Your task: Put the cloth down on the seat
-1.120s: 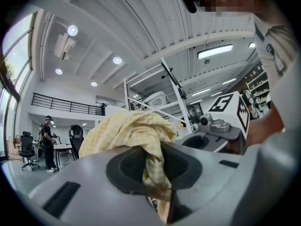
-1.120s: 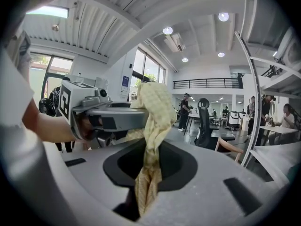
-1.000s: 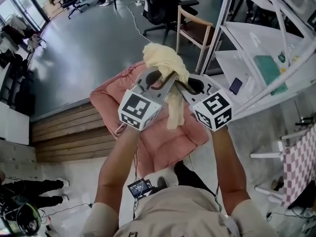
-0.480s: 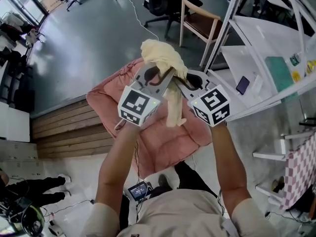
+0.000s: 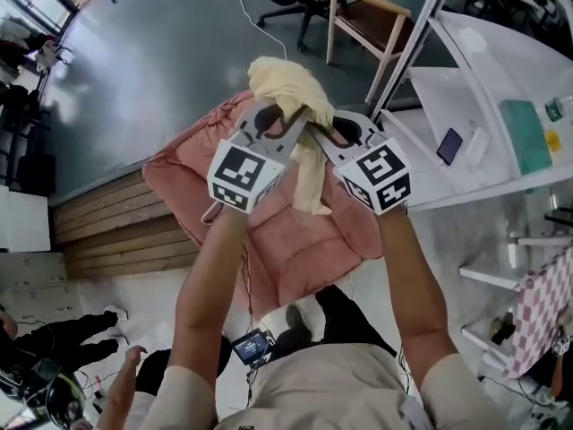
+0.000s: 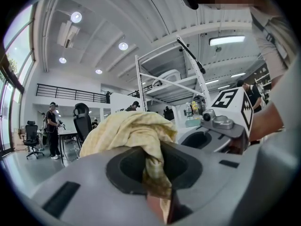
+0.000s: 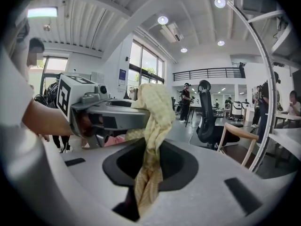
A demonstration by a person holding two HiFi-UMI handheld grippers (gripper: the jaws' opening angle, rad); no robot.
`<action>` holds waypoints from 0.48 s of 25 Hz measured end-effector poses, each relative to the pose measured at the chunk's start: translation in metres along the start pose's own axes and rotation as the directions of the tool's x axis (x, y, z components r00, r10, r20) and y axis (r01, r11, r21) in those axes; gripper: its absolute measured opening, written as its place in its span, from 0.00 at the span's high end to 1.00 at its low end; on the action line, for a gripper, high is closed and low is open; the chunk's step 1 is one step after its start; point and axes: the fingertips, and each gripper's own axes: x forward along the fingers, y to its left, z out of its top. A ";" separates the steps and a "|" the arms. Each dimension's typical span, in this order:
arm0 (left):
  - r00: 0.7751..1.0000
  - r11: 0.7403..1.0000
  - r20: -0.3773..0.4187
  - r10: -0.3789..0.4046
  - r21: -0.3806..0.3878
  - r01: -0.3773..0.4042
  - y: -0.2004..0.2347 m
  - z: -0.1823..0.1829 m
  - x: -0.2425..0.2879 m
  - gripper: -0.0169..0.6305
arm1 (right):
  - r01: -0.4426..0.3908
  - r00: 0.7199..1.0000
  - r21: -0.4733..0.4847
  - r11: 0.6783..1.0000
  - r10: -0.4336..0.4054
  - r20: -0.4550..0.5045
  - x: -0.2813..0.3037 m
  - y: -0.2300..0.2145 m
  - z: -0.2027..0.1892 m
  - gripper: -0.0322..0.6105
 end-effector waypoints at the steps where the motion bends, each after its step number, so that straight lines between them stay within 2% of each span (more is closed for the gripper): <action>1: 1.000 1.000 -0.004 0.001 -0.005 -0.001 0.003 -0.006 0.004 0.87 | 0.000 1.000 0.000 1.000 0.000 -0.004 0.005 -0.004 -0.005 0.85; 12: 0.997 0.999 -0.082 0.006 -0.053 -0.010 0.034 -0.083 0.045 0.87 | -0.012 0.998 0.009 1.000 0.013 -0.057 0.058 -0.039 -0.063 0.84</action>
